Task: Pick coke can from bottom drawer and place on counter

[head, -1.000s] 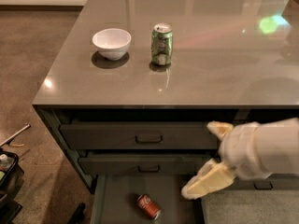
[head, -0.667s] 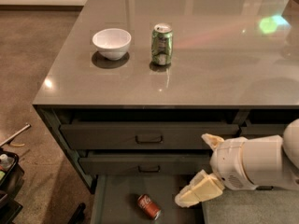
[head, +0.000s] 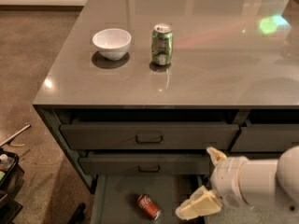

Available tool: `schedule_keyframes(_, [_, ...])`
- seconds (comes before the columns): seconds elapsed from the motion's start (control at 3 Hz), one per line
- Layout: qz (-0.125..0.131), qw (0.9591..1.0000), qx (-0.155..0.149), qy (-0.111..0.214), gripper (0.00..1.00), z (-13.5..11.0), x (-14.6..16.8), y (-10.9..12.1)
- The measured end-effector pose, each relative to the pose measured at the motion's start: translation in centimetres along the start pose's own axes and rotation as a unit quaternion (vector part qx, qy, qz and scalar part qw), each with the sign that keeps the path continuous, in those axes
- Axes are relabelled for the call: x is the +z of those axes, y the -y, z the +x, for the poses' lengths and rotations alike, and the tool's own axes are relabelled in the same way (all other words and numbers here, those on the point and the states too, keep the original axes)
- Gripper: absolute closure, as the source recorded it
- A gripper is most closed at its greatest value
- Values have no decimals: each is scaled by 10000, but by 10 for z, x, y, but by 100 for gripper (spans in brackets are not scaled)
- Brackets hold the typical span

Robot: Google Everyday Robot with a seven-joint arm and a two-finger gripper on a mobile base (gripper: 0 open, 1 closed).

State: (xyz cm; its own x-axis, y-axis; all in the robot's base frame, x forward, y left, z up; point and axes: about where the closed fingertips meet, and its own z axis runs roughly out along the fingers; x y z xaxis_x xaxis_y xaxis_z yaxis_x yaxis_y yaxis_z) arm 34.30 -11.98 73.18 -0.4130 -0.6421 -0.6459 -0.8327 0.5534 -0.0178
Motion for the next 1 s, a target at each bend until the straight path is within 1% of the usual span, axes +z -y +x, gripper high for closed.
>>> schedule_keyframes(0.33, [176,9992,323,138,0,45,43,12])
schedule_keyframes(0.67, [631,9966,497,176,0,88,99,62])
schedule_keyframes(1.0, [662,9965,483,168,0,89,104,66])
